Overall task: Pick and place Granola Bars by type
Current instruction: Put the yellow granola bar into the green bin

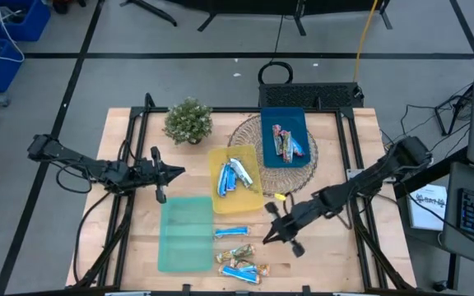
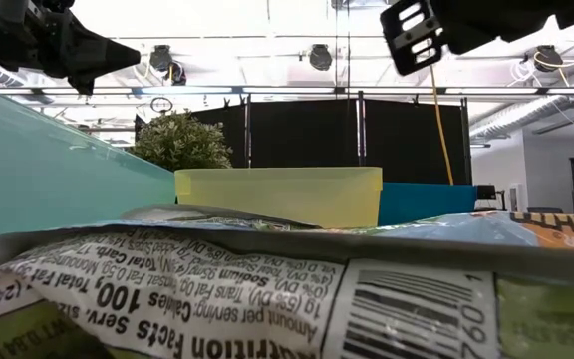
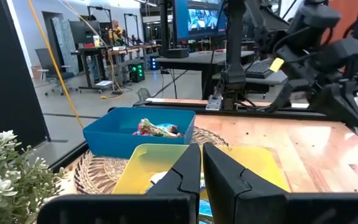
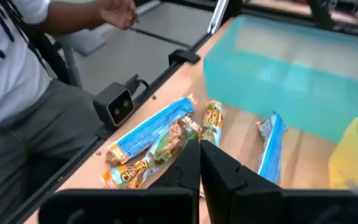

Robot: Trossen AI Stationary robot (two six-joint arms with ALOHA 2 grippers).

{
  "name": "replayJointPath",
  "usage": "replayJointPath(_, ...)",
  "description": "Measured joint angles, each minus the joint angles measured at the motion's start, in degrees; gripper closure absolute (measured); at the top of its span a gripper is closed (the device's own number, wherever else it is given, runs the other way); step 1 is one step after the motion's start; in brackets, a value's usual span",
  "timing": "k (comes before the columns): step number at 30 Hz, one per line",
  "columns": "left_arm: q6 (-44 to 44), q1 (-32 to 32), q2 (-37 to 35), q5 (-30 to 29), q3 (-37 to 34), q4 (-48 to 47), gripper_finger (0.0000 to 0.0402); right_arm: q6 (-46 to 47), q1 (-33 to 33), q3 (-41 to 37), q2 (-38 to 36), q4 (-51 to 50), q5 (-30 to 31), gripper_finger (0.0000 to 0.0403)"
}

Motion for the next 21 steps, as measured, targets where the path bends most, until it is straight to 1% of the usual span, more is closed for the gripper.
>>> replayJointPath(5,0.0,0.0,0.0,0.0,0.0,0.0,0.0376,-0.2,-0.3,3.6,4.9,-0.7,0.4,0.0398)
replayJointPath(10,0.0,0.0,0.0,0.0,0.0,0.1,0.0376,-1.1,-1.5,5.4,9.7,-0.4,4.8,0.0402)
replayJointPath(16,0.0,0.0,0.0,0.0,0.0,0.3,0.0376,-1.3,-3.6,6.8,15.4,-0.8,6.0,0.0401)
replayJointPath(19,0.0,0.0,0.0,0.0,0.0,0.3,0.0376,-1.3,-4.3,7.9,17.1,-1.0,6.0,0.0391)
replayJointPath(21,0.0,0.0,0.0,0.0,0.0,0.3,0.0376,-1.7,-4.6,8.7,17.8,-1.1,5.9,0.0376)
